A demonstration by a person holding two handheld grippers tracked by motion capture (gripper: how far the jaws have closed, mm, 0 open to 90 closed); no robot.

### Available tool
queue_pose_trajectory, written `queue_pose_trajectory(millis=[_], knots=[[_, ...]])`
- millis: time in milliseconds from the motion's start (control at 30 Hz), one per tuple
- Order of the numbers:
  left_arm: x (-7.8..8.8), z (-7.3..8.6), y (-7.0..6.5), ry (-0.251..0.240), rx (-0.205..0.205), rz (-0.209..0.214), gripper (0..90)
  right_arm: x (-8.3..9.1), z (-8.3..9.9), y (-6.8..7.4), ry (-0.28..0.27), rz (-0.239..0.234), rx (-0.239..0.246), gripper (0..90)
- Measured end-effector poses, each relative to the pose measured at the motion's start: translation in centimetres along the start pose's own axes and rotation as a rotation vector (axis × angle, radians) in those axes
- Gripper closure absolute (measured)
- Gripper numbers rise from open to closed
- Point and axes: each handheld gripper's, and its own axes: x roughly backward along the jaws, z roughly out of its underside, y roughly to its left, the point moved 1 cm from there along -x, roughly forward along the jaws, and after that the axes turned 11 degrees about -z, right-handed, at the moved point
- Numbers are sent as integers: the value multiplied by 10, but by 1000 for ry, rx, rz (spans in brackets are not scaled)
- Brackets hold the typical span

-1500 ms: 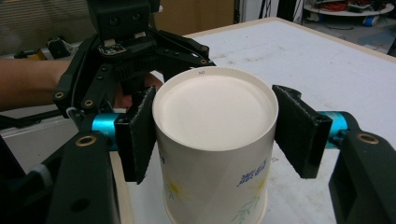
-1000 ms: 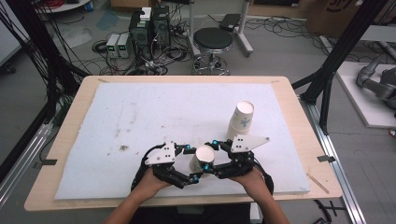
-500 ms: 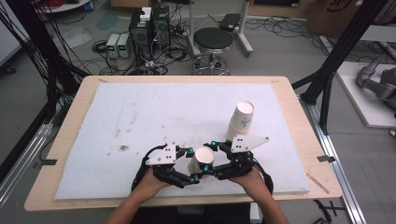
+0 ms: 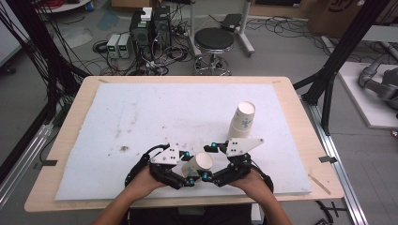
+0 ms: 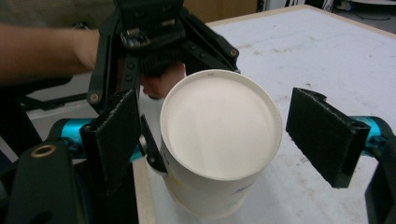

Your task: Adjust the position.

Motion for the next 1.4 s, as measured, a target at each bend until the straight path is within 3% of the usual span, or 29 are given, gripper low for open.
queue_pose_trajectory(millis=[100,167,233,400,667,1200,1400], knots=[[2,-4,1,88,-26,13,330,0,0,0,18,-10,27,188],[3,-5,1,115,-40,18,330,-1,0,0,30,-10,30,188],[4,-8,1,173,-65,25,329,-3,-1,-1,75,-15,58,188],[5,-13,0,228,-102,19,329,-7,-3,-3,135,-43,90,188],[5,-17,3,290,-131,17,329,-13,-7,-5,241,-73,132,188],[5,-25,4,387,-199,34,329,-31,-12,-8,364,-87,178,195],[4,-26,4,396,-214,42,330,-35,-12,-7,390,-105,199,265]])
